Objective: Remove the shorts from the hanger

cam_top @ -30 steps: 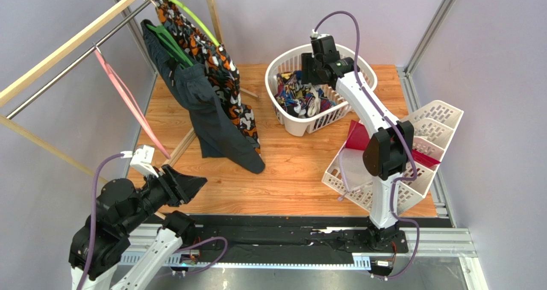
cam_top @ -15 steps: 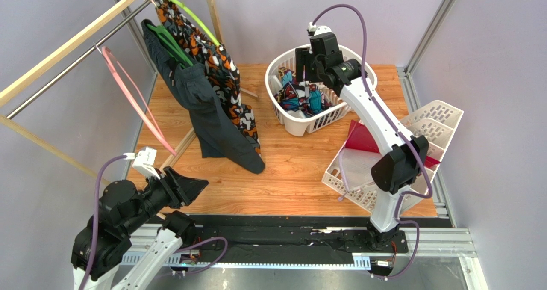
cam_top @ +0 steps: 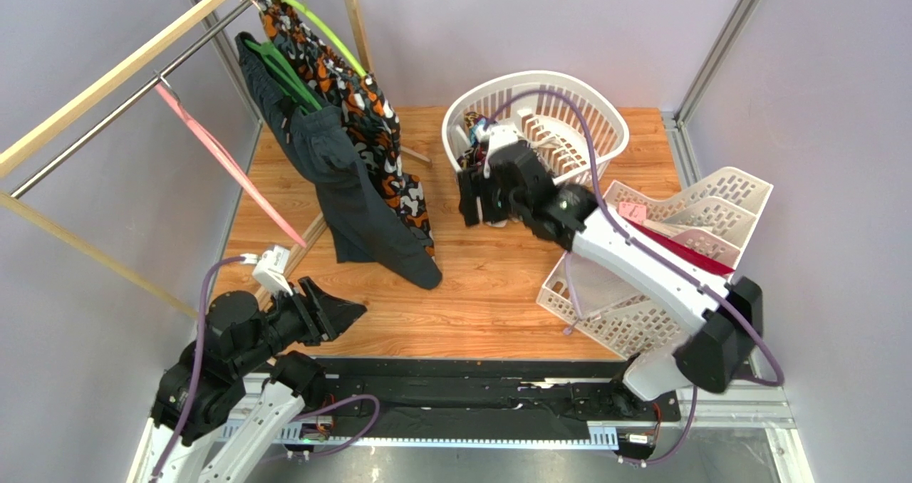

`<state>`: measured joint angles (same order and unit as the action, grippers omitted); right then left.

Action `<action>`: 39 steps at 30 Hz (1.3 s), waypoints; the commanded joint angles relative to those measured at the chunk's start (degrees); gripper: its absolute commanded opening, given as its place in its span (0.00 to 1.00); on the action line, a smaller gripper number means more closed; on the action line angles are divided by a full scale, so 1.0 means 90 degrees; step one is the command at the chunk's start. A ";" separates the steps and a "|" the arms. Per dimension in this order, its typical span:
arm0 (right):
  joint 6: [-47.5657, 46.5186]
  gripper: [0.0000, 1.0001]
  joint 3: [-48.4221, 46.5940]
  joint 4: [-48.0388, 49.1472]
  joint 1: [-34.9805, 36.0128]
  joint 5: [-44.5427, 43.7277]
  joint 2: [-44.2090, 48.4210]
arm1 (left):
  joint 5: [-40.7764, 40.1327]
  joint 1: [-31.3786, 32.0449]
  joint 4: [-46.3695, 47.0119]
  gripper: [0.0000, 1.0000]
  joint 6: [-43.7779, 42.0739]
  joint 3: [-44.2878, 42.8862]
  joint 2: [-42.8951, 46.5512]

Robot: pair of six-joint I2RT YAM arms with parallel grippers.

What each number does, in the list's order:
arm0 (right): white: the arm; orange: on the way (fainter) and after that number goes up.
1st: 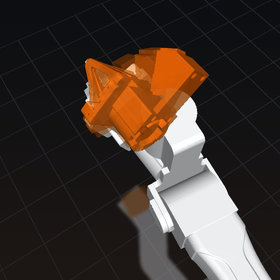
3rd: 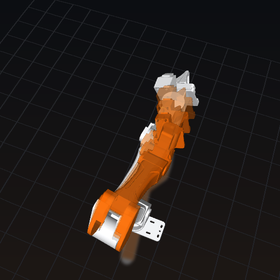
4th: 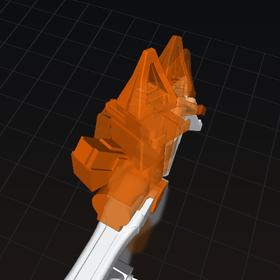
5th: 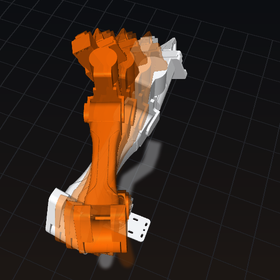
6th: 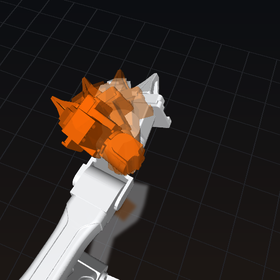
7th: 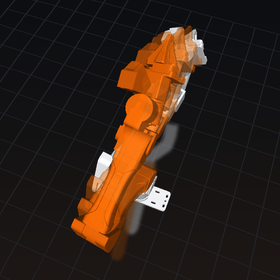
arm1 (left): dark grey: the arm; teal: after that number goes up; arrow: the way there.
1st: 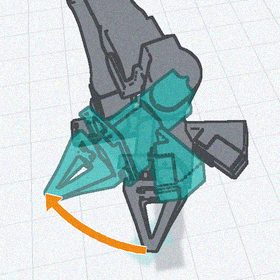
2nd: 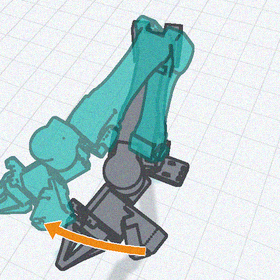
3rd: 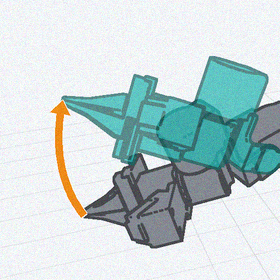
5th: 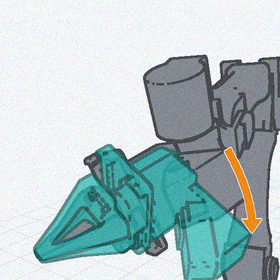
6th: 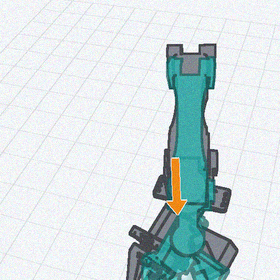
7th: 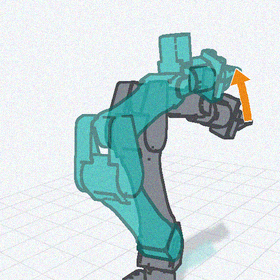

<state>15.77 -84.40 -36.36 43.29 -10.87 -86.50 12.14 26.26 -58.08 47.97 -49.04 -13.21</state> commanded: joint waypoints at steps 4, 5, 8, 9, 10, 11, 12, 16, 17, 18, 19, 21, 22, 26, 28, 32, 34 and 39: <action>0.0933 0.75 0.3056 0.2474 0.0688 0.1119 0.2216 | 0.0477 0.0002 0.0789 0.57 0.0393 0.0799 0.0384; 0.0991 0.76 0.3330 0.2613 0.0698 0.1478 0.2431 | 0.0525 0.0002 0.0848 0.57 0.0422 0.0964 0.0403; 0.1197 0.83 0.4142 0.2819 0.0727 0.1852 0.3213 | 0.0633 0.0002 0.0995 0.57 0.0471 0.1238 0.0481; 0.1197 0.84 0.4327 0.2829 0.0737 0.1911 0.3418 | 0.0653 0.0002 0.1034 0.57 0.0481 0.1307 0.0501; 0.1245 0.85 0.4590 0.2790 0.0776 0.1834 0.3748 | 0.0663 0.0002 0.1121 0.57 0.0491 0.1375 0.0501; 0.1256 0.86 0.4747 0.2761 0.0796 0.1775 0.3945 | 0.0692 0.0002 0.1180 0.57 0.0520 0.1512 0.0521; 0.1275 0.87 0.4894 0.2741 0.0805 0.1717 0.4111 | 0.0750 0.0002 0.1238 0.57 0.0559 0.1581 0.0559; 0.1567 0.90 0.5733 0.2926 0.0835 0.1375 0.5048 | 0.0829 0.0002 0.1444 0.57 0.0657 0.1883 0.0686; 0.1810 0.92 0.6064 0.3004 0.0835 0.1326 0.5408 | 0.0838 0.0002 0.1454 0.57 0.0676 0.1990 0.0764; 0.1919 0.93 0.6280 0.3092 0.0844 0.1306 0.5634 | 0.0848 -0.0008 0.1464 0.57 0.0686 0.2049 0.0823; 0.2036 0.93 0.6466 0.3305 0.0845 0.1287 0.5820 | 0.0858 0.0002 0.1464 0.57 0.0706 0.2118 0.0862; 0.2309 0.95 0.7003 0.3482 0.0844 0.1228 0.6406 | 0.0897 0.0002 0.1454 0.57 0.0754 0.2294 0.1028; 0.2388 0.95 0.7150 0.3590 0.0854 0.1218 0.6582 | 0.0916 0.0002 0.1464 0.57 0.0784 0.2429 0.1077; 0.2710 1.00 0.7834 0.3649 0.0854 0.0974 0.7539 | 0.0975 0.0002 0.1405 0.57 0.0891 0.2704 0.1418; 0.2866 1.00 0.8234 0.3659 0.0854 0.0916 0.8105 | 0.1024 0.0002 0.1463 0.57 0.0940 0.2792 0.1622; 0.3354 1.00 0.8849 0.3289 0.0854 0.0438 0.9130 | 0.0975 0.0002 0.1483 0.57 0.0950 0.2773 0.1664; 0.3579 1.00 0.9113 0.2908 0.0854 0.0243 0.9774 | 0.0985 0.0002 0.1493 0.57 0.0940 0.2773 0.1625; 0.3824 1.00 0.9290 0.2507 0.0854 0.0037 0.9797 | 0.1044 0.0002 0.1503 0.57 0.0960 0.2812 0.1634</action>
<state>46.37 -3.25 -11.44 50.61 -6.85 -0.64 20.14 26.26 -46.83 55.72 -23.92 -0.47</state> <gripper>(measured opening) 0.998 0.574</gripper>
